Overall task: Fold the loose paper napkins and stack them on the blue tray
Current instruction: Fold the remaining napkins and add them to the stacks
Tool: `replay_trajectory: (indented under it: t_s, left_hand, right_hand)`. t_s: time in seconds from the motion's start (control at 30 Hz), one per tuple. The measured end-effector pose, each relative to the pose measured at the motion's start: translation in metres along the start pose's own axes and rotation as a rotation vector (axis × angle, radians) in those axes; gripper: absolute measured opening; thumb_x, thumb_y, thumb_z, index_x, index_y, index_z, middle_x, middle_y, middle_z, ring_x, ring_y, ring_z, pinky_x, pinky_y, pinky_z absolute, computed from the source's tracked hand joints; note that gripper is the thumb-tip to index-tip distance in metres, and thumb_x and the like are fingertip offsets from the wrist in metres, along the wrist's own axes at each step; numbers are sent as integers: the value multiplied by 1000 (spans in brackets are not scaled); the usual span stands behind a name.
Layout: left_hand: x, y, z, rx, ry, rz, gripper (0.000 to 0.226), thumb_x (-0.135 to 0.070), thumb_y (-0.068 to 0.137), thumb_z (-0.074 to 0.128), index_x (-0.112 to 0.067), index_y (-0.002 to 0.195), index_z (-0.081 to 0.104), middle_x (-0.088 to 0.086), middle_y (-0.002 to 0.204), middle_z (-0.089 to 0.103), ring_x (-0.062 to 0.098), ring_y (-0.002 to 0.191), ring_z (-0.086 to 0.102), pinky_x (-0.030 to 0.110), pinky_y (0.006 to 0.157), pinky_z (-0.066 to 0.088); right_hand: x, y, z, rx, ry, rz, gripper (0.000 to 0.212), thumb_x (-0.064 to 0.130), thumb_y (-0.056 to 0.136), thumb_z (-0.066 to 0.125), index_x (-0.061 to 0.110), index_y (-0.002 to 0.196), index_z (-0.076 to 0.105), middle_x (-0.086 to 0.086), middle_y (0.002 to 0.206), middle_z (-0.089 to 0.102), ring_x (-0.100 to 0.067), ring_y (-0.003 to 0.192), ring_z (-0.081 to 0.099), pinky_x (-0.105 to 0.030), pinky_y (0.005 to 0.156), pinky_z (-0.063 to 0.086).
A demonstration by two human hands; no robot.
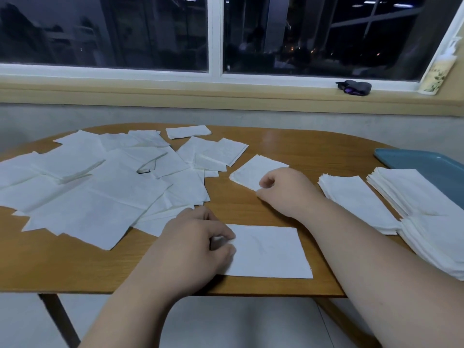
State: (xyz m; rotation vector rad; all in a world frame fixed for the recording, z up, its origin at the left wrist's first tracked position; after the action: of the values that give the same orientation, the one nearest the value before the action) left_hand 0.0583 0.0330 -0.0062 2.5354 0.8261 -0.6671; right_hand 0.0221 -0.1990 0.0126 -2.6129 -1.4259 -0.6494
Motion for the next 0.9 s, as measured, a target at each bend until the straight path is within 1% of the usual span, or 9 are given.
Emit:
replay_trajectory:
  t_s: [0.1, 0.2, 0.3, 0.47, 0.53, 0.67, 0.73, 0.8, 0.9]
  left_hand:
    - [1, 1, 1, -17, -4, -9, 15, -47, 88, 62, -46, 101, 69, -23, 96, 51, -4, 104, 44, 12, 81, 35]
    - [2, 2, 3, -29, -7, -5, 17, -48, 90, 59, -45, 103, 70, -24, 97, 50, -5, 104, 43, 12, 78, 35]
    - [1, 2, 2, -38, -26, -10, 17, -47, 91, 58, -44, 101, 71, -24, 97, 48, -5, 103, 43, 11, 76, 34]
    - [-1, 2, 0, -39, -27, -8, 17, -46, 93, 56, -44, 102, 70, -24, 98, 48, -5, 101, 44, 11, 73, 34]
    - [-2, 2, 0, -38, -19, -2, 18, -46, 93, 55, -44, 103, 70, -23, 99, 48, -5, 101, 44, 11, 73, 34]
    - [-2, 2, -1, -21, -3, 16, 18, -46, 91, 58, -43, 103, 71, -24, 98, 53, -5, 102, 44, 12, 78, 37]
    - [-2, 2, -1, -11, -2, 21, 16, -44, 89, 61, -42, 103, 71, -25, 98, 55, -6, 101, 46, 13, 79, 39]
    - [-2, 3, 0, -6, -12, 13, 16, -41, 88, 64, -43, 102, 71, -26, 98, 55, -6, 100, 47, 11, 79, 38]
    - [-1, 4, 1, -1, -27, 3, 17, -39, 86, 66, -43, 102, 71, -27, 98, 55, -6, 101, 47, 10, 80, 37]
  right_hand:
    - [-7, 3, 9, -62, 10, 21, 12, 28, 90, 63, 30, 94, 74, 16, 98, 69, -7, 90, 60, -22, 66, 45]
    - [-9, 3, 11, -86, -42, -7, 22, 20, 93, 56, 29, 78, 71, 13, 84, 67, -10, 80, 61, -24, 59, 45]
    - [-8, 4, 11, -111, -102, -19, 23, 18, 95, 52, 26, 85, 71, 11, 89, 67, -10, 80, 60, -26, 63, 51]
    - [-11, 2, 13, -160, -85, -17, 22, 14, 97, 47, 24, 85, 63, 7, 91, 62, -11, 82, 57, -27, 63, 49]
    - [-12, 0, 12, -157, -78, -24, 21, 15, 97, 48, 24, 86, 63, 8, 91, 62, -10, 83, 57, -26, 63, 48]
    - [-10, -4, 10, -147, -50, -27, 14, 22, 94, 58, 24, 85, 69, 13, 92, 63, -8, 88, 57, -24, 68, 46]
    - [-11, -4, 10, -153, -79, -29, 18, 19, 94, 56, 23, 83, 70, 11, 91, 65, -9, 85, 59, -25, 69, 49]
    - [-12, -3, 10, -168, -111, -33, 23, 16, 94, 53, 22, 80, 69, 7, 90, 66, -11, 83, 59, -29, 71, 54]
    - [-13, -1, 13, -182, -148, -48, 22, 17, 97, 51, 21, 83, 67, 6, 92, 62, -12, 85, 57, -26, 69, 50]
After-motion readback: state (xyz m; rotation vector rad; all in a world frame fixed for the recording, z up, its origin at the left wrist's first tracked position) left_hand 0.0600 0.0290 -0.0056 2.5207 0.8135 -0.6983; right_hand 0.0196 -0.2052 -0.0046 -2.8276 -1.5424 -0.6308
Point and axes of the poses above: each hand's wrist, its own y-axis towards the middle knuckle, its own z-axis out of the palm, x = y × z, the point moved 1 cm from there along y, towards the middle knuckle
